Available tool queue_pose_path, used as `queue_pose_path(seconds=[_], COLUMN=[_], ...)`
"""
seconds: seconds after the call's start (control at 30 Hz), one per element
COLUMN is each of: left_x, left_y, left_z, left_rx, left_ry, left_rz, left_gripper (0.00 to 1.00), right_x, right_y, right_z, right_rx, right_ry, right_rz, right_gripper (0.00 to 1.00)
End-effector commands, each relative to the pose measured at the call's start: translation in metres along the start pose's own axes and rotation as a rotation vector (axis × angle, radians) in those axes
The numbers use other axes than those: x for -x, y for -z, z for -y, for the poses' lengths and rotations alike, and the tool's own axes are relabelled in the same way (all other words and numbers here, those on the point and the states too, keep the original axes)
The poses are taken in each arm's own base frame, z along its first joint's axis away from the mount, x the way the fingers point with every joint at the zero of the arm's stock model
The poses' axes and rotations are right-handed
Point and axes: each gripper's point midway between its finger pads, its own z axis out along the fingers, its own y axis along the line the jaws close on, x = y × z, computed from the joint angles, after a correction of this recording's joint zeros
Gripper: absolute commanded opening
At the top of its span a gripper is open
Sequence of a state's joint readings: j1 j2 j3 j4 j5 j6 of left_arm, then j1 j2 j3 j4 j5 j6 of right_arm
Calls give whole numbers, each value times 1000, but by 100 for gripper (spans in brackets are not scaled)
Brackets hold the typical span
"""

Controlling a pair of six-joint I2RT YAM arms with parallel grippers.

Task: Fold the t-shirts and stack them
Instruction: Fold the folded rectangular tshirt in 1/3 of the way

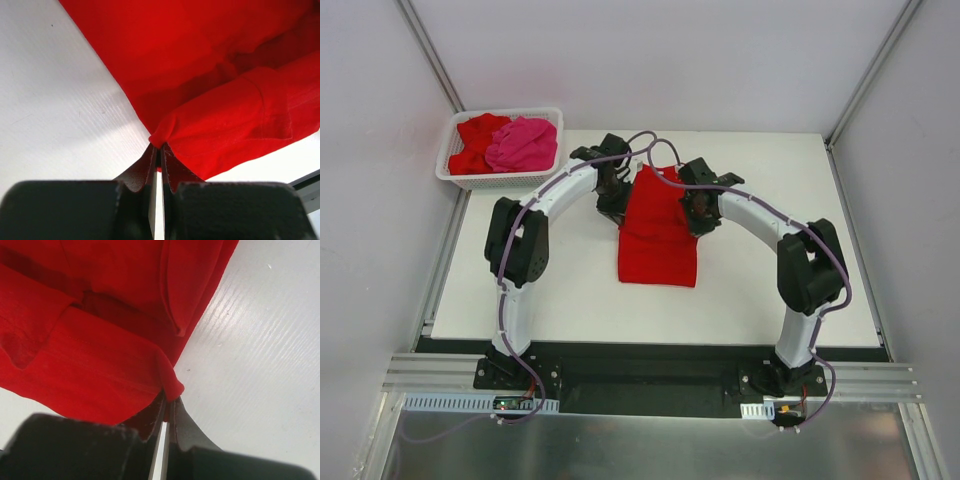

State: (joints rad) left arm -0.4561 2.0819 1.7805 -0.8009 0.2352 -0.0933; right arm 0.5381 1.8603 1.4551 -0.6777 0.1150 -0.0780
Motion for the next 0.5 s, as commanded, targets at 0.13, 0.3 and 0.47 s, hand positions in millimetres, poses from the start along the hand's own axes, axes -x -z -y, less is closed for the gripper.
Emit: queue_pose_path(seconds=[0.13,0.3,0.47], left_x=[7,9,8], left_y=[4,4,0], left_z=[-11,-14,-15], left_rx=[10,11,4], left_ry=[10,18,23], left_rz=[0,2,-7], left_gripper=[0,0,0], right_x=[16,22,19], right_y=[7,7,1], right_z=[8,9,8], right_rx=[-13,-3,10], right_ry=[-38,-51,-59], right_rz=[22,26,8], right_gripper=[1,1,1])
